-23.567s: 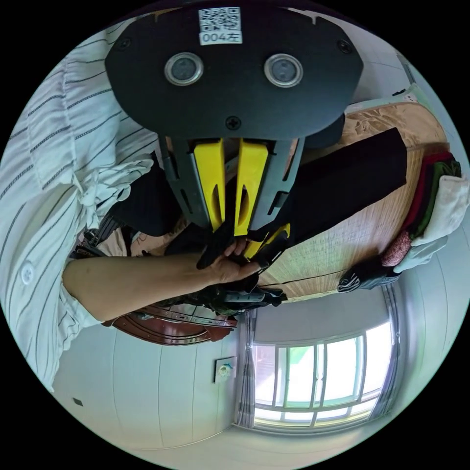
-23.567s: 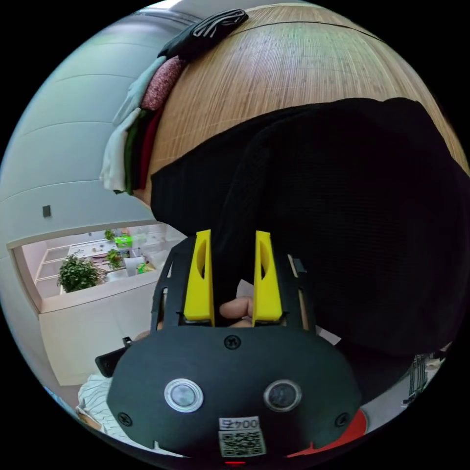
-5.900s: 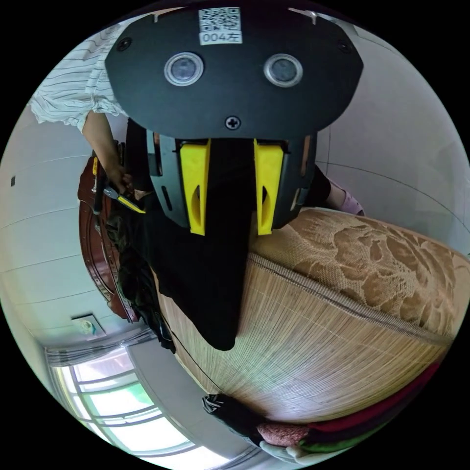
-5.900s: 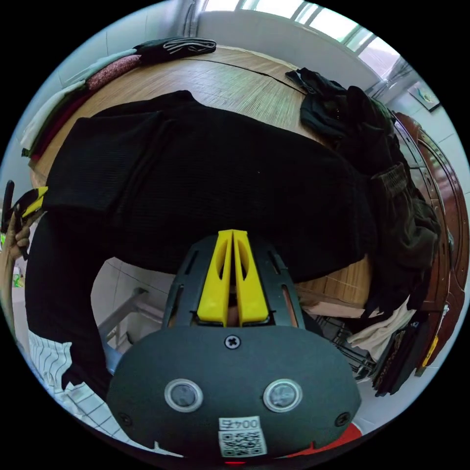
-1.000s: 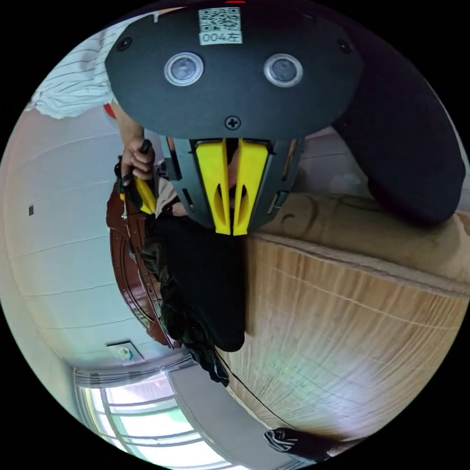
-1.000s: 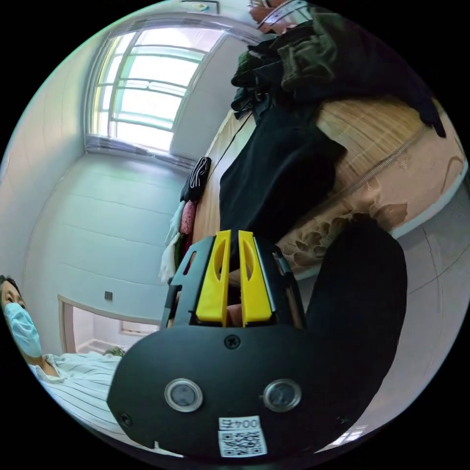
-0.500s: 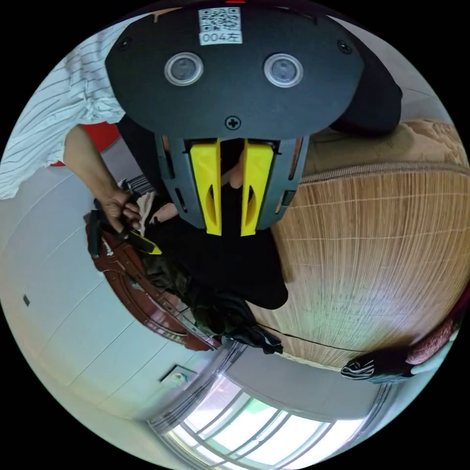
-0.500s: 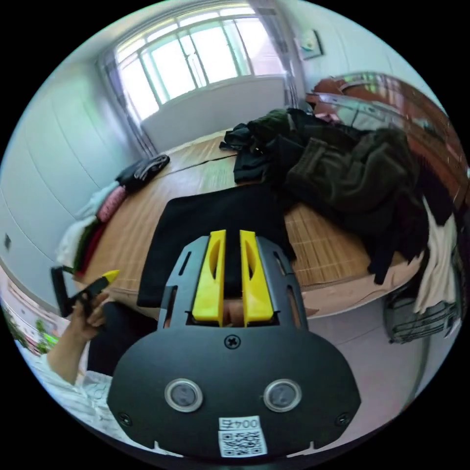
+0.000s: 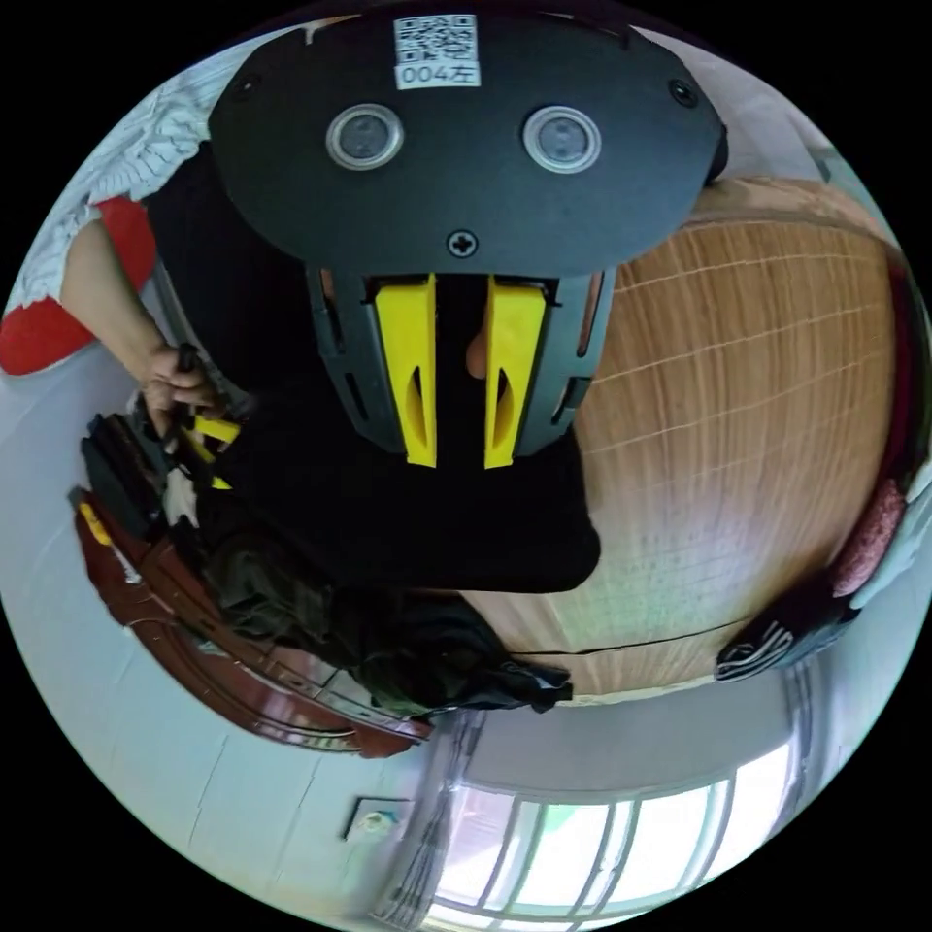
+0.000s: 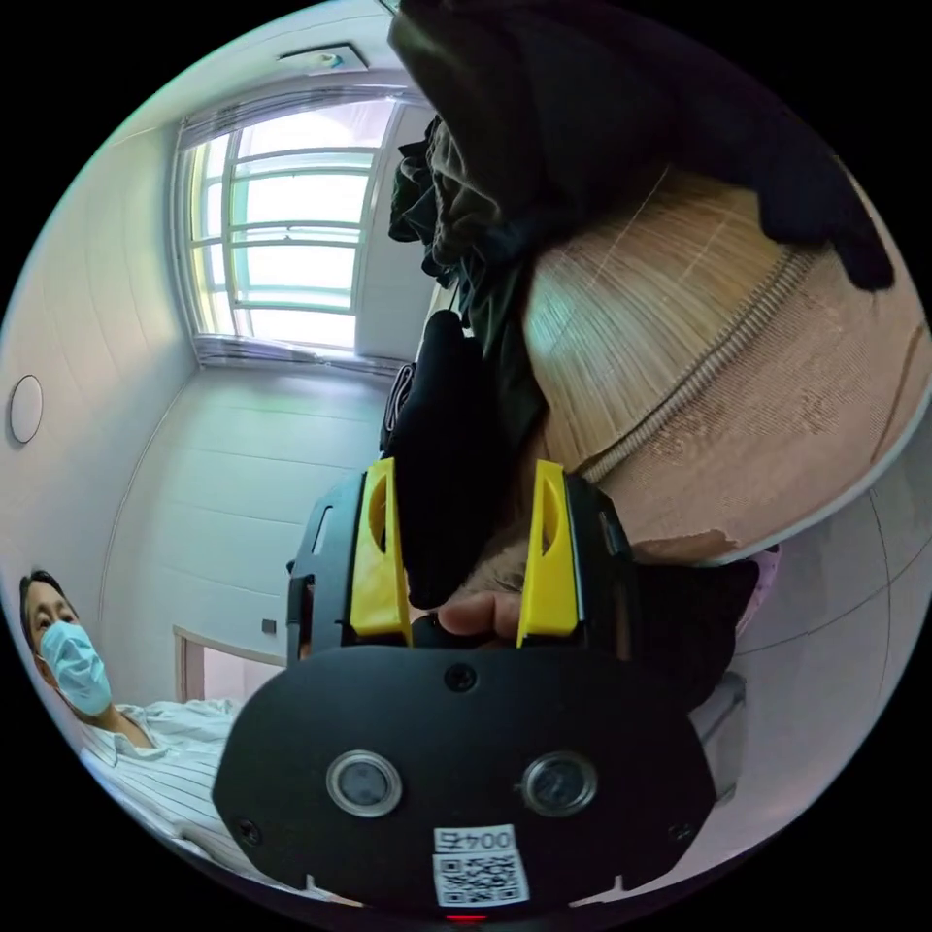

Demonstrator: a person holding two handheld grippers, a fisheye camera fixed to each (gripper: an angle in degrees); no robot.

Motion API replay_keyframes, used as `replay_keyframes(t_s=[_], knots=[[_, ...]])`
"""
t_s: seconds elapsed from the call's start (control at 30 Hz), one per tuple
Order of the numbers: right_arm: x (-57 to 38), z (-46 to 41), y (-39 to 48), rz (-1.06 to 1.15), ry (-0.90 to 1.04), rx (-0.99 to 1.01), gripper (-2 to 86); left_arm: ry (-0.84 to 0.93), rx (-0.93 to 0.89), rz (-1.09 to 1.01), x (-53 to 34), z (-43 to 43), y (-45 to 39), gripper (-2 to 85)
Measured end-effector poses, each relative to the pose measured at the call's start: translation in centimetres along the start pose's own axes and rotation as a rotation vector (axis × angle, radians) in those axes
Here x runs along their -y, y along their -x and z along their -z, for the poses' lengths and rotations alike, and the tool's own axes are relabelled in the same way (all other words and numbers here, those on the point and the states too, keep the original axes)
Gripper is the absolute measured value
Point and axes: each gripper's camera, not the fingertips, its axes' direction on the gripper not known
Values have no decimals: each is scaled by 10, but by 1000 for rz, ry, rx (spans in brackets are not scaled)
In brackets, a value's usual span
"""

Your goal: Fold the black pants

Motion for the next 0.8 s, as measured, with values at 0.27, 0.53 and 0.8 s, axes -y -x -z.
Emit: replay_keyframes(t_s=[0.27, 0.53, 0.8], knots=[[37, 16, -14, 39, -69, -22, 216, 96, -87, 272, -7, -41, 75, 186], [33, -36, -23, 65, 128, 67, 227, 132, -159, 275, -26, -74, 92, 192], [38, -108, -4, 72, 265, 88, 214, 142, -239, 209, -15, -127, 71, 159]])
